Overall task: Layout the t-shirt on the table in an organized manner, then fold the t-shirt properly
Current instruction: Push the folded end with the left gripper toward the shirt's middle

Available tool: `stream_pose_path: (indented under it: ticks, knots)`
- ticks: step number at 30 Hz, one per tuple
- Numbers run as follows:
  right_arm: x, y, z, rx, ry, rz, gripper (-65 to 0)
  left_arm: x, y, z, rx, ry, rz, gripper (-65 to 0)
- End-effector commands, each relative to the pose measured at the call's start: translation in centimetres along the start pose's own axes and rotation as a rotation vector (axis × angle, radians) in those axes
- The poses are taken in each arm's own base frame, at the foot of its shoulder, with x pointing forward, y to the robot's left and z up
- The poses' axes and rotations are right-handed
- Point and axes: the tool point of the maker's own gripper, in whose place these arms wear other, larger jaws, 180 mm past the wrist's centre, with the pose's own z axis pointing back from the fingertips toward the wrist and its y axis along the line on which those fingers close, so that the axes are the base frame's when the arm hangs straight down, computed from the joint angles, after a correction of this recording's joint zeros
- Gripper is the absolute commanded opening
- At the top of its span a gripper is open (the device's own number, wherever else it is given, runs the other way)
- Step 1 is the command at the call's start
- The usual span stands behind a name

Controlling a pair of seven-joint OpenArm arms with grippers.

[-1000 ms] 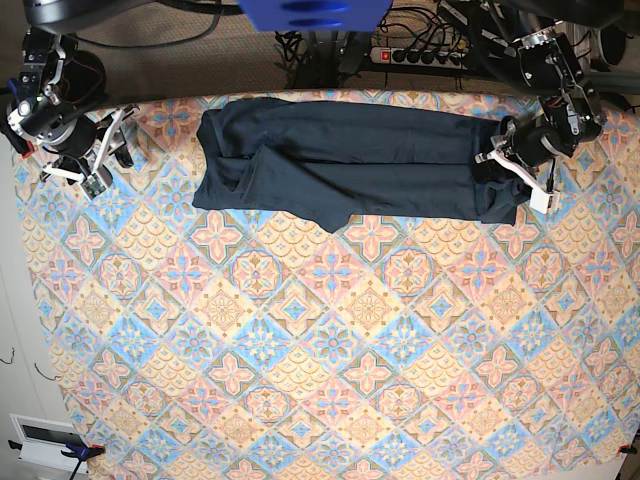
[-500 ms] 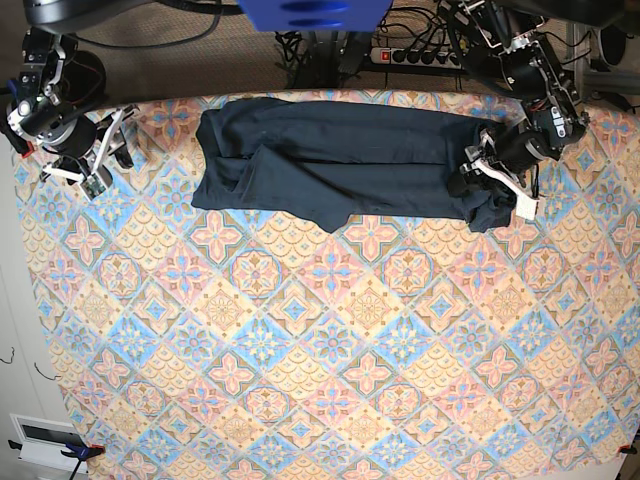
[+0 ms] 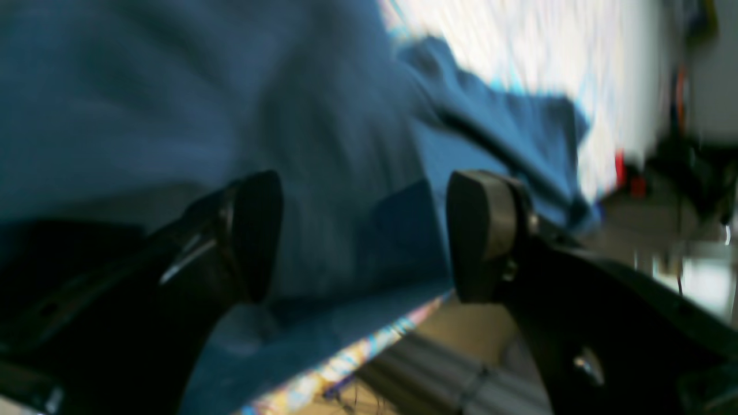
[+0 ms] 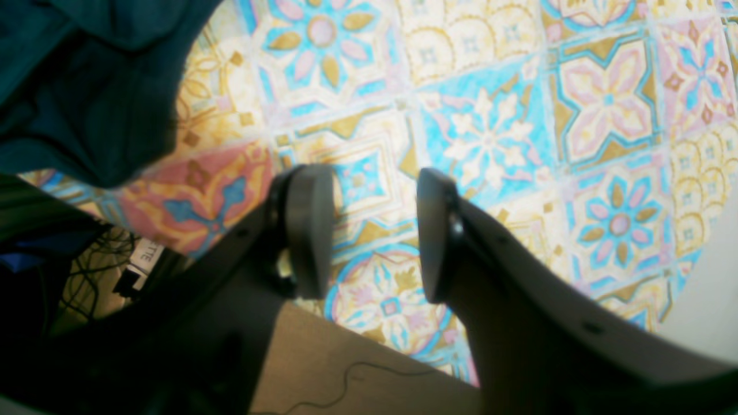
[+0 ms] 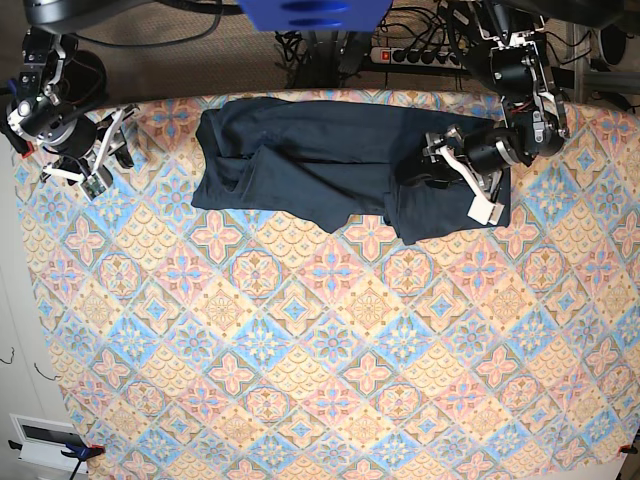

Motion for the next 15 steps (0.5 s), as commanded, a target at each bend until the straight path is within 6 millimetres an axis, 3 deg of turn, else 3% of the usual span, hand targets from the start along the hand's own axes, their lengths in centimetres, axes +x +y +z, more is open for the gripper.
stream_pose_path:
  ticks: [1,7,11,15]
  knots:
    - [0.9,-0.7,0.5,-0.019,-0.029,0.017,-41.8,1.0,-0.7,0.6,-0.010,-0.026,-0.041,-21.3]
    - [0.9,-0.7,0.5,-0.019,-0.029,0.017,-41.8,1.3,1.1,2.8,0.057,-0.033,-0.060,-21.3]
    - [0.9,-0.7,0.5,-0.019,-0.029,0.017,-41.8,0.1,1.9,3.3,0.083,-0.005,-0.050,-21.3]
    - [0.9,-0.6,0.5,-0.014,-0.029,0.018,-41.8,0.5,2.5,4.2,0.155,0.006,-0.116,-21.3]
